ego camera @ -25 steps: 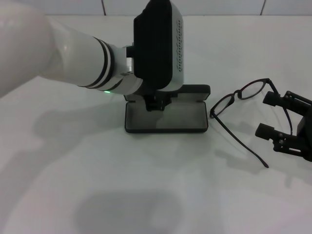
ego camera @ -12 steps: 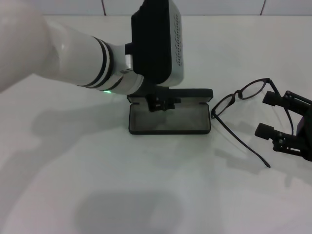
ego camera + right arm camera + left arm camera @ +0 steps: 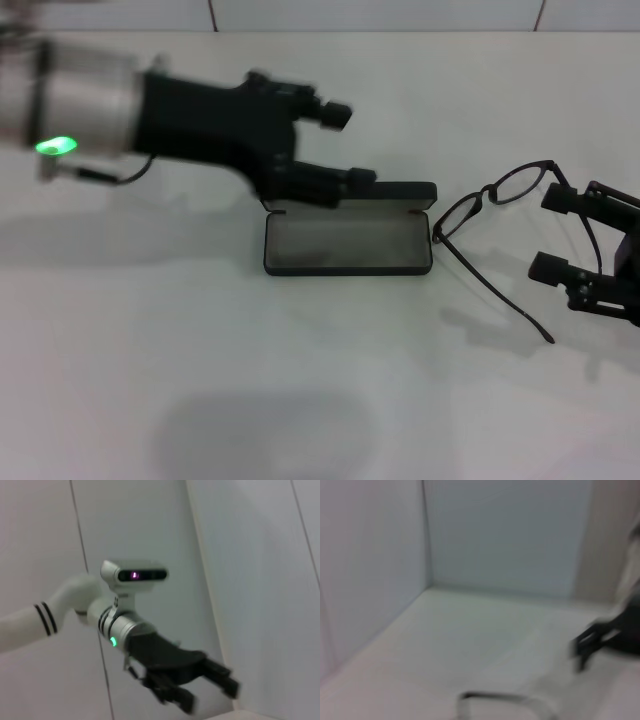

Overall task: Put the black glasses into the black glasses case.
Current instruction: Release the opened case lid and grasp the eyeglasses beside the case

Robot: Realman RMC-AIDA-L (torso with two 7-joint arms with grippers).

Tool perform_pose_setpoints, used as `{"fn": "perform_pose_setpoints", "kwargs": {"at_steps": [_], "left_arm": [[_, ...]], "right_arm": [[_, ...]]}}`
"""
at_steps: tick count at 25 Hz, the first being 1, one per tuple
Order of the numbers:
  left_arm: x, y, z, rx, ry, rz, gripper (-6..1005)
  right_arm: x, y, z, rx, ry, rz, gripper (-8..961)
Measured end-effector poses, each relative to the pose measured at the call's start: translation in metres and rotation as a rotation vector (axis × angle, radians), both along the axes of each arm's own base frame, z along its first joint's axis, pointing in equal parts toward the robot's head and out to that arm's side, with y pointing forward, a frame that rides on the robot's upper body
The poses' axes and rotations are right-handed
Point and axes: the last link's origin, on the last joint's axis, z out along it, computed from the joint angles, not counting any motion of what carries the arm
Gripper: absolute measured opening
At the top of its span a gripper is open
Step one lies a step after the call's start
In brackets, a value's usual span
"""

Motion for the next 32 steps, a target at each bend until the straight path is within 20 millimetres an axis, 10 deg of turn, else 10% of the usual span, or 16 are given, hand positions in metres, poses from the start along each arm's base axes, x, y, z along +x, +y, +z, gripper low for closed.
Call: {"fn": "perform_pose_setpoints", "kwargs": {"at_steps": [13, 32], "left_arm": [[-0.135, -0.09, -0.02, -0.065, -0.465, 0.116, 767], [-0.143, -0.112, -0.042, -0.008, -0.494, 0.144, 783]], "right_arm": [[-0.008, -0.009, 0.023, -0.155, -0.037, 0.174, 793], [-0.022, -0.009, -0.018, -0.259, -0.117, 0.218, 791]]}}
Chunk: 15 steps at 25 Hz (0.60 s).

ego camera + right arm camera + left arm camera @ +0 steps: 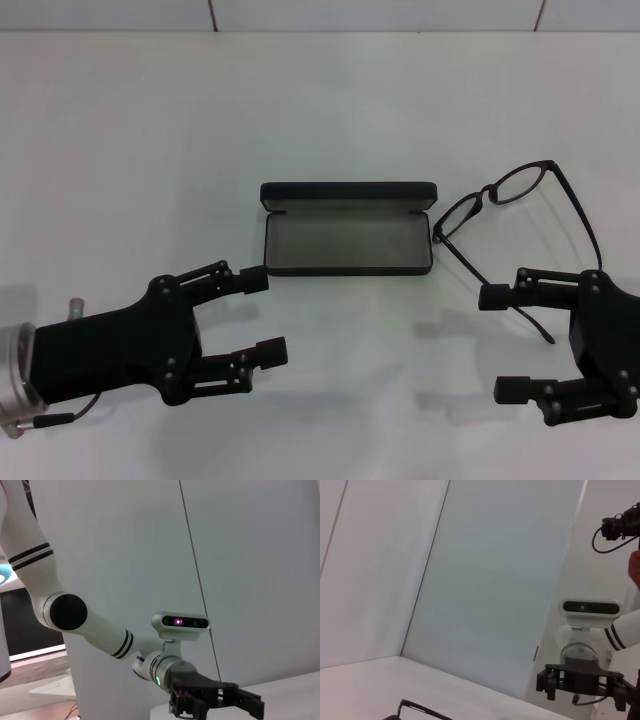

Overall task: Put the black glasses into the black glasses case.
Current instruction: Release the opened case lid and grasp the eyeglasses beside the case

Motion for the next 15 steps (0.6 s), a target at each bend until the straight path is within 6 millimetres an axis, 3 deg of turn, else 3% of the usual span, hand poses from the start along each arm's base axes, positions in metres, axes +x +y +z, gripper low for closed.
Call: {"fn": "perform_pose_setpoints", "kwargs": {"at_steps": [10, 15], "left_arm": [[0.002, 0.003, 0.0, -0.026, -0.004, 0.004, 848], [0.0, 0.003, 0.0, -0.036, 0.008, 0.016, 847]], "right_arm": [[-0.005, 0.008, 0.007, -0.003, -0.019, 0.014, 790], [-0.04, 0.041, 0.054, -0.042, -0.236, 0.041, 789]]}}
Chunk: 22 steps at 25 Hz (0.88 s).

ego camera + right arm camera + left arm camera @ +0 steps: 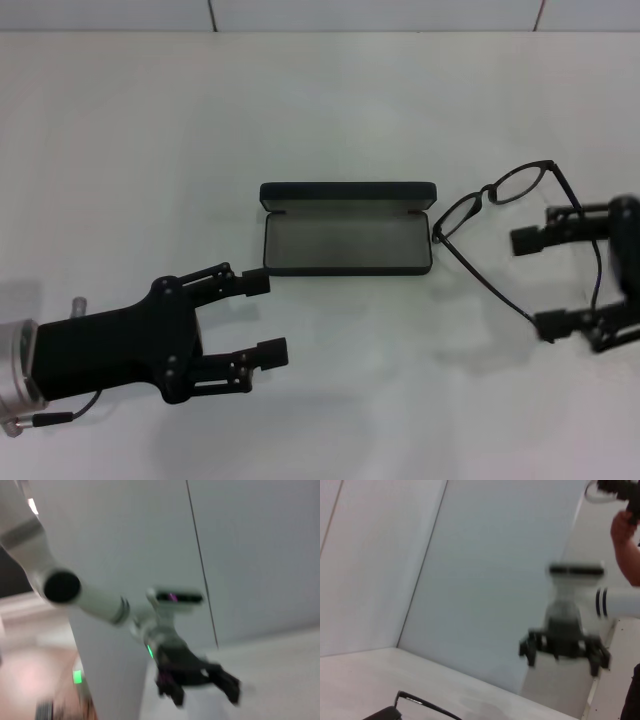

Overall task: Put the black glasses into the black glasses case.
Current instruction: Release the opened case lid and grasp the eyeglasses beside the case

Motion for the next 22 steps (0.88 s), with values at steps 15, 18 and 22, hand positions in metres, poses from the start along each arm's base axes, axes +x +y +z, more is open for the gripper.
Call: {"fn": "perform_pose_setpoints", "kwargs": {"at_steps": [15, 18, 22], "left_arm": [[0.002, 0.012, -0.002, 0.002, 0.016, 0.02, 846], [0.005, 0.016, -0.003, 0.003, 0.021, 0.013, 846], [0.006, 0.018, -0.005, 0.0, 0.022, 0.014, 845]], "right_arm": [[-0.121, 0.058, 0.041, 0.252, -0.987, 0.001, 787], [-0.132, 0.058, 0.021, 0.256, -1.095, 0.132, 787], [-0.134, 0.066, -0.009, 0.286, -1.19, 0.256, 787]]}}
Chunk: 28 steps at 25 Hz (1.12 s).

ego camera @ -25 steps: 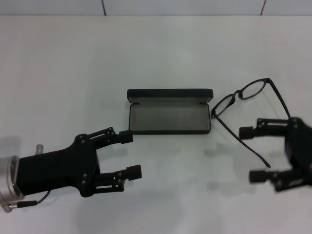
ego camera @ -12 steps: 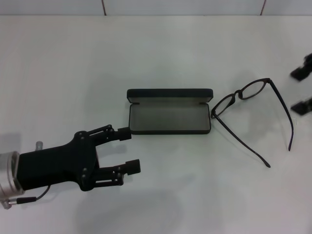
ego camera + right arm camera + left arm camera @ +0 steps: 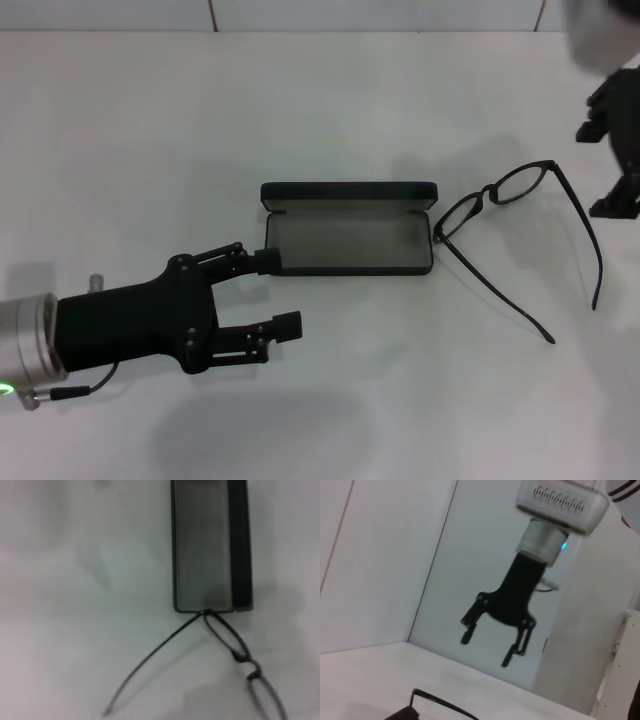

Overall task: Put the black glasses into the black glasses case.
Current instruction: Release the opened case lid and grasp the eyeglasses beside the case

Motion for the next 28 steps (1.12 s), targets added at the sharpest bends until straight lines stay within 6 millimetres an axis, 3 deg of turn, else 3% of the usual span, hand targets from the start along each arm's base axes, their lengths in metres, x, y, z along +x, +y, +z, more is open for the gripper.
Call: {"fn": "perform_pose_setpoints", "kwargs": {"at_steps": [11, 28], "left_arm": [[-0.001, 0.002, -0.006, -0.004, 0.011, 0.024, 845], [-0.001, 0.007, -0.016, -0.007, 0.016, 0.057, 843]], "right_arm": [[0.023, 0.035, -0.049, 0.007, 0.04, 0.136, 757], [0.047, 0.052, -0.088, -0.074, 0.119, 0.178, 487]]}}
